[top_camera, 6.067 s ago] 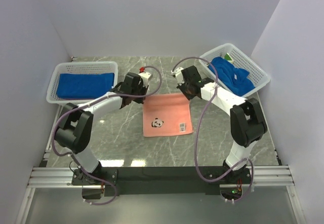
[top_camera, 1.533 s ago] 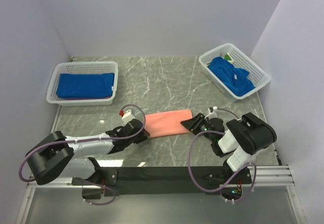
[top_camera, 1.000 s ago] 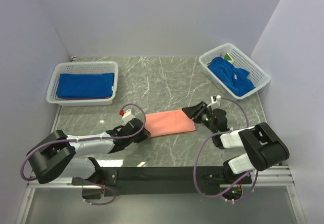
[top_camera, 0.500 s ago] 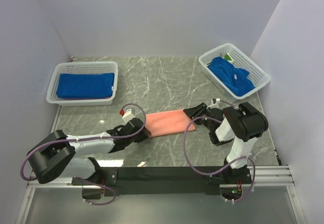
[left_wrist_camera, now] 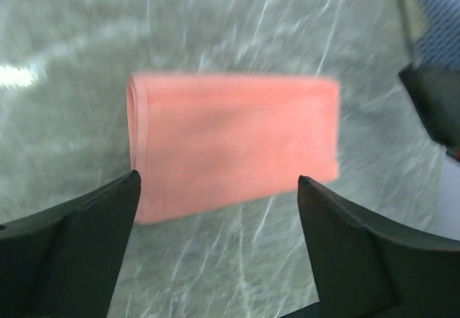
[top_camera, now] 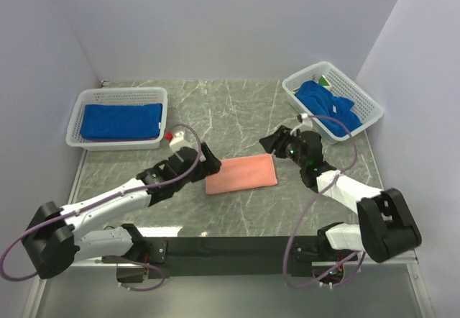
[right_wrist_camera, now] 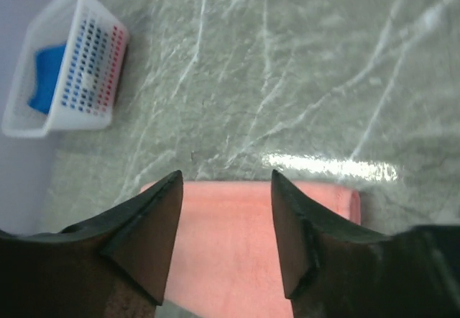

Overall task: Fold and stack the towels
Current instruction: Fold the towel

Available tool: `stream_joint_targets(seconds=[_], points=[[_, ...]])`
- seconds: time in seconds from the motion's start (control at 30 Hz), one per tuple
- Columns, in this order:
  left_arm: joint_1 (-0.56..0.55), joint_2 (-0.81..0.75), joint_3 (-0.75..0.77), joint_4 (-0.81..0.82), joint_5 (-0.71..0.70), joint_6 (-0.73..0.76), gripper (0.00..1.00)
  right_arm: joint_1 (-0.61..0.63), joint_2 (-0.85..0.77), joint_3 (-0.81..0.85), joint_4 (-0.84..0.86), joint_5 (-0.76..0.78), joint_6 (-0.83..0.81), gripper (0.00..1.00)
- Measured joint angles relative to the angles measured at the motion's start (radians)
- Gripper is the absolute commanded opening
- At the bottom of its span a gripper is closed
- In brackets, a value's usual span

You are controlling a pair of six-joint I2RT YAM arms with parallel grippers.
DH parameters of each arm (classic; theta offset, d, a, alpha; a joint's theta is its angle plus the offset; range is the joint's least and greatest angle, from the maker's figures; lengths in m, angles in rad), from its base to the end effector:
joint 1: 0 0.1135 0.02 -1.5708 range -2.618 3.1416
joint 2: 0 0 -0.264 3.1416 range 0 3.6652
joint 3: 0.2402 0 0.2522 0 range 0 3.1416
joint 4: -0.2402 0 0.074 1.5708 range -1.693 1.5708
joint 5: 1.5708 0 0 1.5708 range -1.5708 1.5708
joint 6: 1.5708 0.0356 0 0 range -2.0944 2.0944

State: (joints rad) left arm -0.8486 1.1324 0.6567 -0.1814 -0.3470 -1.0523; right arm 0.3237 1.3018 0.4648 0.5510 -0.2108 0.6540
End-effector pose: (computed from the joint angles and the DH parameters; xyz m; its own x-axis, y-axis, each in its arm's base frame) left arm 0.1666 -0.1708 0.2280 -0.6584 -0.4883 -0.5728 -0.0892 0.8063 -0.5848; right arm 0.2468 0.0907 0.1956 -0.5173 0.4539 -0.7255 -0.2352 0.7397 0.6305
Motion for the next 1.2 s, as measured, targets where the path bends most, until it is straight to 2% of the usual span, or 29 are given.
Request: stream_joint_targets(seconds=[0.07, 0.2, 0.3, 0.43, 0.6, 0.77, 0.93, 1.2], points=[[0.05, -0.033, 0.045, -0.029, 0.002, 0.043, 0.99, 0.043, -0.05, 0.069, -0.122, 0.021, -0.08, 0.67], [0.216, -0.087, 0.086, -0.084, 0.034, 0.135, 0.99, 0.218, -0.071, 0.228, -0.364, 0.105, -0.24, 0.68], [0.37, -0.11, 0.092, -0.143, 0.078, 0.226, 1.0, 0.369, -0.021, 0.347, -0.527, 0.16, -0.332, 0.68], [0.487, -0.125, 0.092, -0.206, 0.133, 0.331, 0.99, 0.533, 0.117, 0.497, -0.694, 0.221, -0.411, 0.66], [0.513, -0.14, 0.092, -0.262, 0.187, 0.437, 1.0, 0.669, 0.32, 0.642, -0.845, 0.286, -0.452, 0.64], [0.521, -0.186, 0.087, -0.274, 0.211, 0.492, 0.99, 0.754, 0.522, 0.808, -0.974, 0.348, -0.481, 0.63], [0.559, -0.235, 0.086, -0.284, 0.215, 0.517, 0.99, 0.806, 0.61, 0.888, -1.027, 0.383, -0.497, 0.59], [0.616, -0.304, 0.072, -0.287, 0.234, 0.518, 0.98, 0.816, 0.695, 0.938, -1.06, 0.42, -0.517, 0.55]])
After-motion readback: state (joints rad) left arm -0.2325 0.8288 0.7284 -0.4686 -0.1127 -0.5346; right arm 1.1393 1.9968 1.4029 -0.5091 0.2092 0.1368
